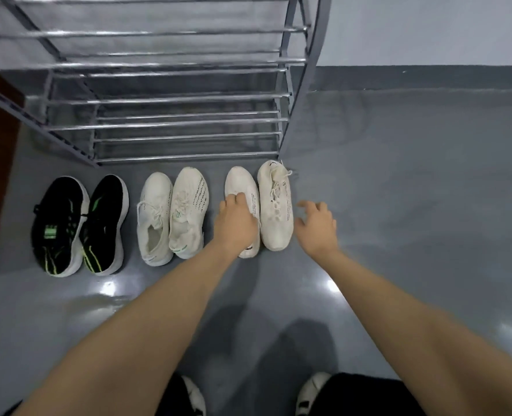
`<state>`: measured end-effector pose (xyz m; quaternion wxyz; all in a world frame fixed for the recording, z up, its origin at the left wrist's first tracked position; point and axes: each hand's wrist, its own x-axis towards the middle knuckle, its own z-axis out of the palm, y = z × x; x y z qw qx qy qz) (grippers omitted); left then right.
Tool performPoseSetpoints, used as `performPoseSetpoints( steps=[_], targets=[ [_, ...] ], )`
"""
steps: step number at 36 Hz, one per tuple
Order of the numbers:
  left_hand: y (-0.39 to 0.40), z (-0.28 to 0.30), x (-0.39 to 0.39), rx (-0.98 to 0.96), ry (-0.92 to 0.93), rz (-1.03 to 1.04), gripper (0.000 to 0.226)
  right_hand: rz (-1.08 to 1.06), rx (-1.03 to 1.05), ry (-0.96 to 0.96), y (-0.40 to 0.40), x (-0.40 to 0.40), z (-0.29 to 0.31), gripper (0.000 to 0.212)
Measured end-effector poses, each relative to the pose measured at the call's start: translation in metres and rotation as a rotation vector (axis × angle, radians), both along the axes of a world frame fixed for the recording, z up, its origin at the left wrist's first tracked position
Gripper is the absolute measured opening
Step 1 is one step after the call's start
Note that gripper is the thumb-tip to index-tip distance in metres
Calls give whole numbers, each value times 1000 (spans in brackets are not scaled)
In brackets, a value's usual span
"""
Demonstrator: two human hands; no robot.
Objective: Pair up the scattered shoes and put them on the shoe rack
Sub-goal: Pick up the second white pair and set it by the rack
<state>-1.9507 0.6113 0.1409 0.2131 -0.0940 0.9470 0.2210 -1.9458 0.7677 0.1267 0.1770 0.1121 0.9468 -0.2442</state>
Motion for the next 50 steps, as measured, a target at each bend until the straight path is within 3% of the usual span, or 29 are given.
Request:
performPoseSetpoints(
  steps=[11,22,35,42,50],
  targets=[
    [18,274,10,84,-22,-109,38,-81,-161,-20,29,28,264,33],
    [11,420,39,135,-5,-224,36,-174,-188,-12,32,76,408,31],
    [-59,490,103,132,0,-521,29,-456,-220,128,-58,177,470,30],
    [-102,529,152,127,24,-795,30,-668,-250,157,-128,261,493,28],
    [-96,541,236,141,8,-1110,30,-961,-203,228,-165,387,512,26]
  ],
)
